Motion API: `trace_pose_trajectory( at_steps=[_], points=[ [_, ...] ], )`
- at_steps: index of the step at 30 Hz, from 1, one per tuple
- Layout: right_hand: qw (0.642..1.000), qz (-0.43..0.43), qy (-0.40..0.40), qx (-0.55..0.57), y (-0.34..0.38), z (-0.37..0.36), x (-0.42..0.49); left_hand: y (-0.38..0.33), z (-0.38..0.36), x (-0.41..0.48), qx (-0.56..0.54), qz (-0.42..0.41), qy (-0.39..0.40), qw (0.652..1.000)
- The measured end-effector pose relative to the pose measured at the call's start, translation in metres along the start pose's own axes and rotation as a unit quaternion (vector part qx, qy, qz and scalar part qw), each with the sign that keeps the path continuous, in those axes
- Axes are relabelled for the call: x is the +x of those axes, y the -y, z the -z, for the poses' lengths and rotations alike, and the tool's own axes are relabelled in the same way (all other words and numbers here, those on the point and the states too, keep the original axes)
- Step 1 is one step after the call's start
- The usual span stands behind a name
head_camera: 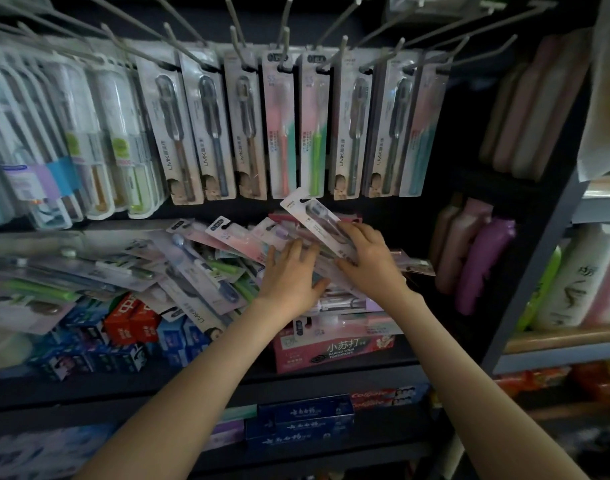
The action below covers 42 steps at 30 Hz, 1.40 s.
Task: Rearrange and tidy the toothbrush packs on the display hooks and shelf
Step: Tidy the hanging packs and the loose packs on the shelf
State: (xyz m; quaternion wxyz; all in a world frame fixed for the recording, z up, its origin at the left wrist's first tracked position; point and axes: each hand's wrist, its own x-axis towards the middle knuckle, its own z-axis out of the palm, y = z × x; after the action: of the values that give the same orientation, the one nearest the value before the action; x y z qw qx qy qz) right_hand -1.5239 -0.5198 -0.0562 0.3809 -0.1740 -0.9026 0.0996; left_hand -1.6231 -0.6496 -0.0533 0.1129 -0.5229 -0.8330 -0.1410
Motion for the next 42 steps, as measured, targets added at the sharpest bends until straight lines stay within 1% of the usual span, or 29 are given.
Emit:
trace_pose_trajectory(
  at_steps=[3,5,7,9,12,14,18,20,22,25,30,32,35,37,40,42],
  points=[
    [1.0,0.009,-0.012,0.002,0.01,-0.003,0.005,0.006,0.011,-0.003,-0.01,0.0,-0.02,1.0],
    [0.999,0.021,-0.029,0.009,0.02,-0.004,0.012,0.014,0.025,-0.006,-0.02,0.001,-0.067,0.998],
    [0.998,0.038,-0.05,0.026,0.034,-0.003,0.023,0.027,0.044,-0.008,-0.036,0.014,-0.144,0.989],
    [0.995,0.064,-0.061,0.035,0.052,-0.002,0.038,0.041,0.065,-0.01,-0.041,0.031,-0.231,0.972],
    [0.991,0.121,-0.047,0.022,0.086,-0.004,0.065,0.065,0.092,-0.009,-0.034,0.053,-0.322,0.945],
    [0.986,0.162,-0.039,0.015,0.107,-0.005,0.083,0.08,0.106,-0.01,-0.044,0.074,-0.352,0.932],
    [0.973,0.226,-0.049,-0.006,0.147,-0.012,0.115,0.104,0.125,-0.019,-0.074,0.126,-0.384,0.912],
    [0.97,0.237,-0.062,-0.007,0.165,-0.016,0.127,0.115,0.132,-0.021,-0.069,0.126,-0.389,0.91],
    [0.973,0.216,-0.081,0.0,0.18,-0.022,0.136,0.123,0.14,-0.021,-0.067,0.118,-0.375,0.917],
    [0.976,0.187,-0.11,0.011,0.197,-0.032,0.142,0.131,0.15,-0.02,-0.094,0.117,-0.344,0.927],
    [0.993,0.081,-0.073,0.041,0.208,-0.044,0.153,0.141,0.156,-0.018,-0.084,0.131,-0.311,0.937],
    [0.996,0.053,-0.059,0.043,0.212,-0.047,0.159,0.143,0.154,-0.017,-0.08,0.121,-0.295,0.944],
    [0.998,0.049,-0.024,0.025,0.216,-0.048,0.167,0.145,0.148,-0.01,-0.079,0.098,-0.278,0.952],
    [0.998,0.054,-0.022,0.016,0.21,-0.047,0.166,0.144,0.144,-0.003,-0.068,0.094,-0.265,0.957],
    [0.995,0.052,-0.083,0.007,0.183,-0.042,0.158,0.14,0.136,0.007,-0.06,0.095,-0.231,0.966],
    [0.991,0.033,-0.129,0.0,0.157,-0.035,0.154,0.134,0.129,0.014,-0.036,0.095,-0.229,0.968]
  ],
)
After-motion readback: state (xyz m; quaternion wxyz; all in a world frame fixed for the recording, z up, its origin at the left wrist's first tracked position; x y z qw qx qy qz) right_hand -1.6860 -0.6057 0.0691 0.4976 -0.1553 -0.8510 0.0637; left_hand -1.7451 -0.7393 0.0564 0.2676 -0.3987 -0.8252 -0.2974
